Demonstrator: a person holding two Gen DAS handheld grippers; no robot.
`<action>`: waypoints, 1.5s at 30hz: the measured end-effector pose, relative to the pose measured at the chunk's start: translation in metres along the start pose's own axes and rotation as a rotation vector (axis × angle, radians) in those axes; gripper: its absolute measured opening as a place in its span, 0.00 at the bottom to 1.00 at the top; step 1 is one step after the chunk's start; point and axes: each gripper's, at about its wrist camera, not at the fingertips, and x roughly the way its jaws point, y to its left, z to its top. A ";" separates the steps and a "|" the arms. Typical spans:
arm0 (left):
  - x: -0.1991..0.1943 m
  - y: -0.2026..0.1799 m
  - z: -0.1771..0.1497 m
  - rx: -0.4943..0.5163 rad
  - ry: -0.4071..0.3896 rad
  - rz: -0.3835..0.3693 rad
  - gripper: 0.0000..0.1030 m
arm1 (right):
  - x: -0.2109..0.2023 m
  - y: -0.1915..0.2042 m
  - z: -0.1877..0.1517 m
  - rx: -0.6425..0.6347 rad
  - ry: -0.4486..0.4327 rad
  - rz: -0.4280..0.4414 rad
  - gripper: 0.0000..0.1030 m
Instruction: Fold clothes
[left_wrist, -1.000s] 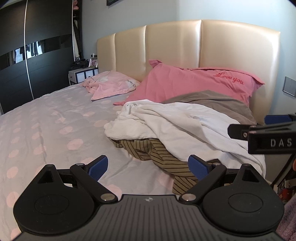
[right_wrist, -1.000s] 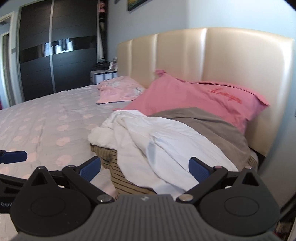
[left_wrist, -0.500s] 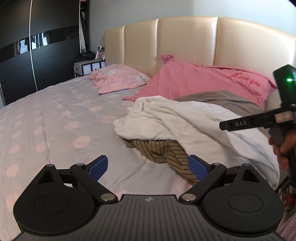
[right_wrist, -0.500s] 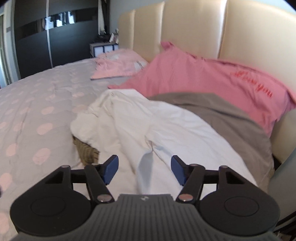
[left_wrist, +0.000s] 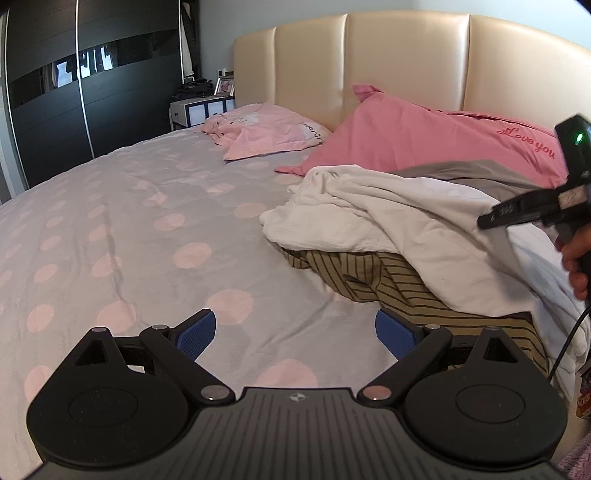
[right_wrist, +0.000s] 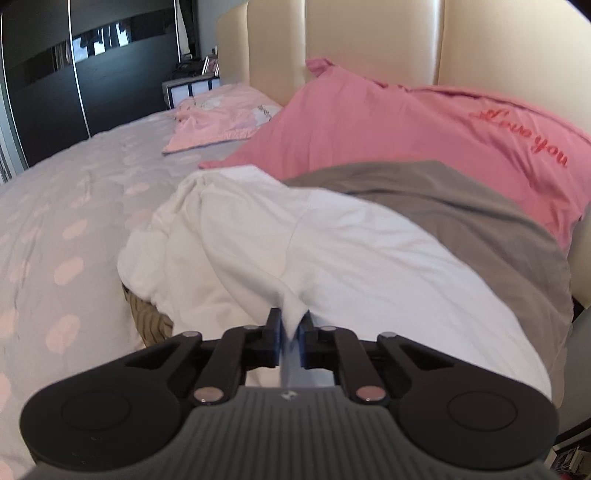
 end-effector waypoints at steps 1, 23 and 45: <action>-0.001 0.001 0.000 -0.003 -0.001 0.001 0.92 | -0.007 0.004 0.005 -0.005 -0.018 0.030 0.04; -0.124 0.109 -0.005 -0.044 -0.092 0.252 0.92 | -0.182 0.229 0.020 -0.276 -0.059 0.804 0.04; -0.062 0.096 -0.044 -0.100 0.040 0.070 0.92 | -0.068 0.159 -0.009 -0.162 0.121 0.449 0.43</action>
